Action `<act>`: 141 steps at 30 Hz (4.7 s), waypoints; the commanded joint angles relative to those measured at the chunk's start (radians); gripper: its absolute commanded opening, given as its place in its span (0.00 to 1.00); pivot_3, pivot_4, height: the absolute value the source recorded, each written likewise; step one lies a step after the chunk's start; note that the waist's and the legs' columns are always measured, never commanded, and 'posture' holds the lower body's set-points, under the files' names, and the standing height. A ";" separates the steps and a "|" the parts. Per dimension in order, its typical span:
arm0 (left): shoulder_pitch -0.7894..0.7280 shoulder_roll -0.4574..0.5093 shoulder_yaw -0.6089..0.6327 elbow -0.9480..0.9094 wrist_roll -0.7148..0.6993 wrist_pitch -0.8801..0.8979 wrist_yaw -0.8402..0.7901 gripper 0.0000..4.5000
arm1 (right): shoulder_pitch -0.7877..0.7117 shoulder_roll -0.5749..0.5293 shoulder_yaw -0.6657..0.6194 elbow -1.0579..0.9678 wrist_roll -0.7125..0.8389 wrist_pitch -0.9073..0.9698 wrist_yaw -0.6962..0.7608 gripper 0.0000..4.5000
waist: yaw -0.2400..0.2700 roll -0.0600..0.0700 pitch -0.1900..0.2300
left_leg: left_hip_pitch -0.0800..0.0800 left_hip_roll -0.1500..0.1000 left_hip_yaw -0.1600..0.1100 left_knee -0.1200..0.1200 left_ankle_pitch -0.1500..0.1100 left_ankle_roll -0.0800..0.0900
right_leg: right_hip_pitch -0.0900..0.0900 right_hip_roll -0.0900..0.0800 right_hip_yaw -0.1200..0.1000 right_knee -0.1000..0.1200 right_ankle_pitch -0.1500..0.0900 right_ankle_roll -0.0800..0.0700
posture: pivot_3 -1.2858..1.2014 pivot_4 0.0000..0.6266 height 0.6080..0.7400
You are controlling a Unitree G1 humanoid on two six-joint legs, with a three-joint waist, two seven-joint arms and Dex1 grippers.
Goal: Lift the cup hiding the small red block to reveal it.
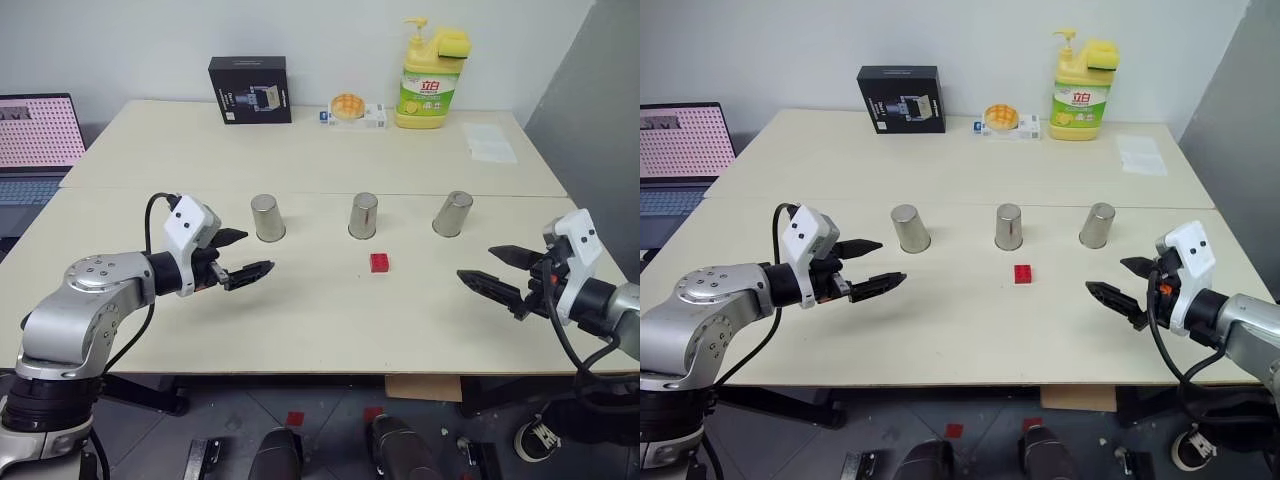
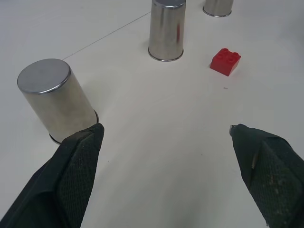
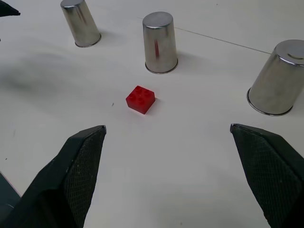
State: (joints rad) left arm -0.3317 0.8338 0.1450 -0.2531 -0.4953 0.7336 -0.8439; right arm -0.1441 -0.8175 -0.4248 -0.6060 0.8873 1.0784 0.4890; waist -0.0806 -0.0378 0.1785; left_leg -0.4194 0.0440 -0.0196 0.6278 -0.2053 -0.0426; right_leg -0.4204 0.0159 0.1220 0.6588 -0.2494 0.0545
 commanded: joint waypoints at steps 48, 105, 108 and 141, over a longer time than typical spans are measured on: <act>-0.044 0.010 -0.024 0.050 0.041 -0.065 -0.035 1.00 | 0.008 -0.015 -0.018 -0.022 0.014 -0.020 -0.012 0.99 | 0.000 0.000 0.000 | 0.000 0.000 0.000 0.000 0.000 0.000 | 0.000 0.000 0.000 0.001 0.000 0.000 | 0.52 0.24 1.00; -0.141 -0.508 -0.397 0.027 0.235 -0.337 0.143 1.00 | -0.289 0.381 0.294 0.717 -0.562 -0.593 -0.222 0.99 | -0.003 0.000 -0.001 | 0.003 -0.002 0.003 0.002 0.001 0.002 | 0.002 0.001 0.004 0.004 0.006 0.008 | 0.52 0.24 1.00; -0.145 -0.530 -0.393 0.019 0.231 -0.323 0.156 1.00 | -0.350 0.386 0.277 0.827 -0.593 -0.642 -0.236 0.99 | -0.001 0.000 -0.001 | 0.001 -0.002 0.002 0.001 0.001 0.002 | 0.001 0.001 0.003 0.004 0.005 0.007 | 0.52 0.24 1.00; -0.180 -0.549 -0.383 0.020 0.232 -0.279 0.187 1.00 | -0.432 0.386 0.170 0.663 -0.596 -0.533 -0.317 0.60 | -0.002 0.003 0.000 | 0.002 -0.002 0.000 0.002 0.001 0.002 | 0.002 0.001 0.003 0.005 0.006 0.008 | 0.52 0.24 1.00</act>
State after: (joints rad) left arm -0.5035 0.2904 -0.2469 -0.2020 -0.2616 0.4552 -0.6624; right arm -0.5766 -0.4073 -0.2174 0.1104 0.2960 0.5121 0.2024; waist -0.0826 -0.0344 0.1782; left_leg -0.4177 0.0415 -0.0193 0.6295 -0.2041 -0.0408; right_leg -0.4187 0.0166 0.1250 0.6634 -0.2436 0.0625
